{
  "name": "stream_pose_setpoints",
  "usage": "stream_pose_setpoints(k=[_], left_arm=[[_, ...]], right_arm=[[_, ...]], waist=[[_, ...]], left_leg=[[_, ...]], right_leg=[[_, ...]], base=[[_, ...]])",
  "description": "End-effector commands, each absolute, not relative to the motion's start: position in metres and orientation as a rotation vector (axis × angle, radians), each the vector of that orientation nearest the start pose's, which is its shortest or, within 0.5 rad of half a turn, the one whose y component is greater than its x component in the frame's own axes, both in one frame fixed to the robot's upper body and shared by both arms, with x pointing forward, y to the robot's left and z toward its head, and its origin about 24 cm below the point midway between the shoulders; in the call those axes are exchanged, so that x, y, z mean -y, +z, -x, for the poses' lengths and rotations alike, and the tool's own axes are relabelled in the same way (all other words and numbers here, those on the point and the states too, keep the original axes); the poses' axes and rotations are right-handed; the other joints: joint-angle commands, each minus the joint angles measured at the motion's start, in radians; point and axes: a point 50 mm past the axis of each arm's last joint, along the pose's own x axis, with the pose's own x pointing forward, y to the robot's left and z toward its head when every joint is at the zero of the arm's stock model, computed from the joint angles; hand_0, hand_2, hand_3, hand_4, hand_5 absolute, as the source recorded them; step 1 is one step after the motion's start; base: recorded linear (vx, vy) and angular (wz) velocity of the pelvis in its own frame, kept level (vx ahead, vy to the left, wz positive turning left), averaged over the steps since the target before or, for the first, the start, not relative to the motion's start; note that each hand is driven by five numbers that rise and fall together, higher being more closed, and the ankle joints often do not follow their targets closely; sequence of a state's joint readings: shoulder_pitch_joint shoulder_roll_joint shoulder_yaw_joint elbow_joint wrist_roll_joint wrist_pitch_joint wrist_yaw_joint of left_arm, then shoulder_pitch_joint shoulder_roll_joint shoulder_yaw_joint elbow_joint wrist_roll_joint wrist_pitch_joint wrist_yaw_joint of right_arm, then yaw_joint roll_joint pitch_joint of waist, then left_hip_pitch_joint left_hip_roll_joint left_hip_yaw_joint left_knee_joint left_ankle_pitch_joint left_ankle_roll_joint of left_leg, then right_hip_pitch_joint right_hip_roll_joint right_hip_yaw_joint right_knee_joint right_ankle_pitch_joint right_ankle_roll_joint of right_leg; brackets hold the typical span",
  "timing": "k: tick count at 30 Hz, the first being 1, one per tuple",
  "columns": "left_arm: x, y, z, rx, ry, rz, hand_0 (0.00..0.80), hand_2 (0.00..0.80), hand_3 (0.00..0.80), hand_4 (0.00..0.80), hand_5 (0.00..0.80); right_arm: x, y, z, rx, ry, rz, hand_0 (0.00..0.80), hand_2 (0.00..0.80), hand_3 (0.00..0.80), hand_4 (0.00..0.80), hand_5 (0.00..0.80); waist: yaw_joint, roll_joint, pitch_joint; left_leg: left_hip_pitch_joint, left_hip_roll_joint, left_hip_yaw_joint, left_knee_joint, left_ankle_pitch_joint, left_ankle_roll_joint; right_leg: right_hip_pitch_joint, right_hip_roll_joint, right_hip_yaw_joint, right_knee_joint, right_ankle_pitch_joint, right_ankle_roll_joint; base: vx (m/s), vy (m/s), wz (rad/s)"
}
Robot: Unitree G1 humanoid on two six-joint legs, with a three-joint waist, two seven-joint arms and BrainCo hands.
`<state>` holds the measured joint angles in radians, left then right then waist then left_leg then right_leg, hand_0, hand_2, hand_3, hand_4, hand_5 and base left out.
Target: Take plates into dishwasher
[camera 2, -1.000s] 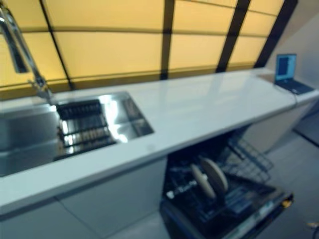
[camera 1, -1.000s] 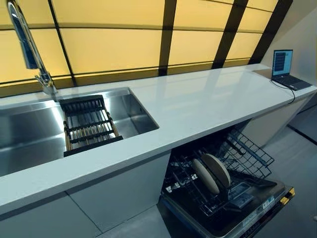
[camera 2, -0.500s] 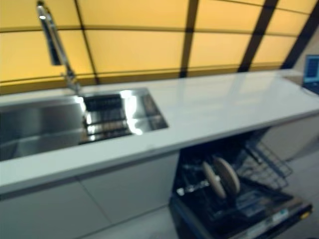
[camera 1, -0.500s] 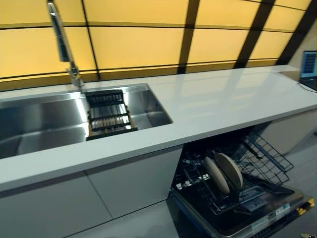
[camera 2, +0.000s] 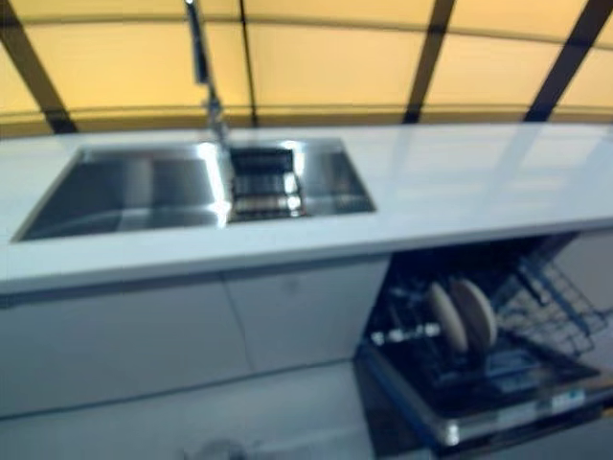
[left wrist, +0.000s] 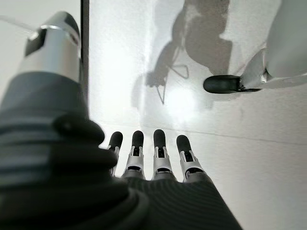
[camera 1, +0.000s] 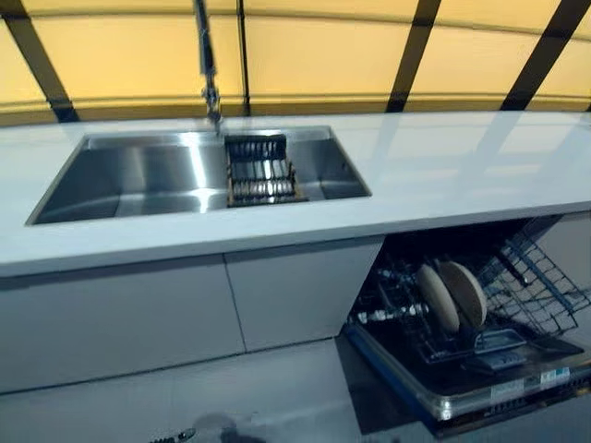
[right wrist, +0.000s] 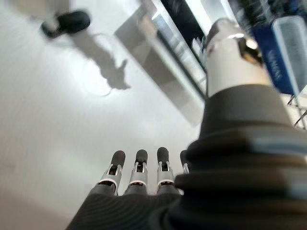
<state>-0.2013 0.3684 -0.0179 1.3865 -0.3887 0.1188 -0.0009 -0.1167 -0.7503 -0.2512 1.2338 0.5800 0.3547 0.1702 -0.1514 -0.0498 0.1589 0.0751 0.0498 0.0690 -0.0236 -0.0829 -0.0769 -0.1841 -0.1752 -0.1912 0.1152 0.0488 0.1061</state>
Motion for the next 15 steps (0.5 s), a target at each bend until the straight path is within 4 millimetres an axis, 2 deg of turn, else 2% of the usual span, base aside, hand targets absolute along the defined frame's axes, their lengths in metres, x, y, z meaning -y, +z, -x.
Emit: stream_pose_setpoints(k=[1,6,9,10,12,15], left_arm=[[-0.305,-0.140,-0.092,-1.268,0.564,0.072,0.000,0.000,0.000,0.000,0.000],[-0.308,-0.138,-0.095,-1.242,0.570,0.056,0.000,0.000,0.000,0.000,0.000],[-0.308,-0.139,-0.094,-1.245,0.555,0.045,0.000,0.000,0.000,0.000,0.000],[-0.308,-0.139,-0.093,-1.256,0.552,0.041,0.000,0.000,0.000,0.000,0.000],[-0.307,-0.140,-0.088,-1.295,0.552,0.061,0.000,0.000,0.000,0.000,0.000],[-0.310,-0.142,-0.067,-1.385,0.555,0.123,0.000,0.000,0.000,0.000,0.000]], right_arm=[[0.426,-0.044,-0.117,-0.978,-0.761,-0.233,0.000,0.000,0.000,0.000,0.000],[0.434,-0.040,-0.107,-0.996,-0.771,-0.212,0.000,0.000,0.000,0.000,0.000],[0.439,-0.037,-0.099,-1.012,-0.771,-0.192,0.000,0.000,0.000,0.000,0.000],[0.441,-0.036,-0.093,-1.019,-0.764,-0.173,0.000,0.000,0.000,0.000,0.000],[0.443,-0.034,-0.091,-1.018,-0.756,-0.166,0.000,0.000,0.000,0.000,0.000],[0.439,-0.037,-0.094,-1.009,-0.733,-0.181,0.000,0.000,0.000,0.000,0.000]], waist=[[0.043,-0.031,0.015],[0.021,-0.042,0.015],[0.013,-0.045,0.019],[0.008,-0.045,0.026],[-0.003,-0.040,0.034],[0.024,-0.031,0.025]], left_leg=[[0.060,-0.103,-0.041,0.093,-0.093,0.082],[0.086,-0.131,-0.044,0.106,-0.129,0.095],[0.084,-0.141,-0.043,0.115,-0.130,0.099],[0.083,-0.143,-0.052,0.111,-0.116,0.100],[0.080,-0.140,-0.070,0.099,-0.097,0.110],[0.071,-0.120,-0.053,0.030,-0.051,0.110]], right_leg=[[-0.023,0.139,-0.042,-0.141,0.129,-0.017],[-0.073,0.124,-0.051,-0.180,0.173,0.011],[-0.100,0.112,-0.051,-0.202,0.190,0.033],[-0.113,0.108,-0.027,-0.202,0.200,0.044],[-0.107,0.102,0.045,-0.170,0.202,0.044],[-0.062,0.056,0.069,-0.071,0.200,0.048]], base=[[-0.258,0.055,0.12],[-0.158,0.086,0.02],[-0.083,0.076,0.01],[-0.069,0.037,0.00],[-0.120,0.021,0.05],[-0.241,-0.081,0.03]])
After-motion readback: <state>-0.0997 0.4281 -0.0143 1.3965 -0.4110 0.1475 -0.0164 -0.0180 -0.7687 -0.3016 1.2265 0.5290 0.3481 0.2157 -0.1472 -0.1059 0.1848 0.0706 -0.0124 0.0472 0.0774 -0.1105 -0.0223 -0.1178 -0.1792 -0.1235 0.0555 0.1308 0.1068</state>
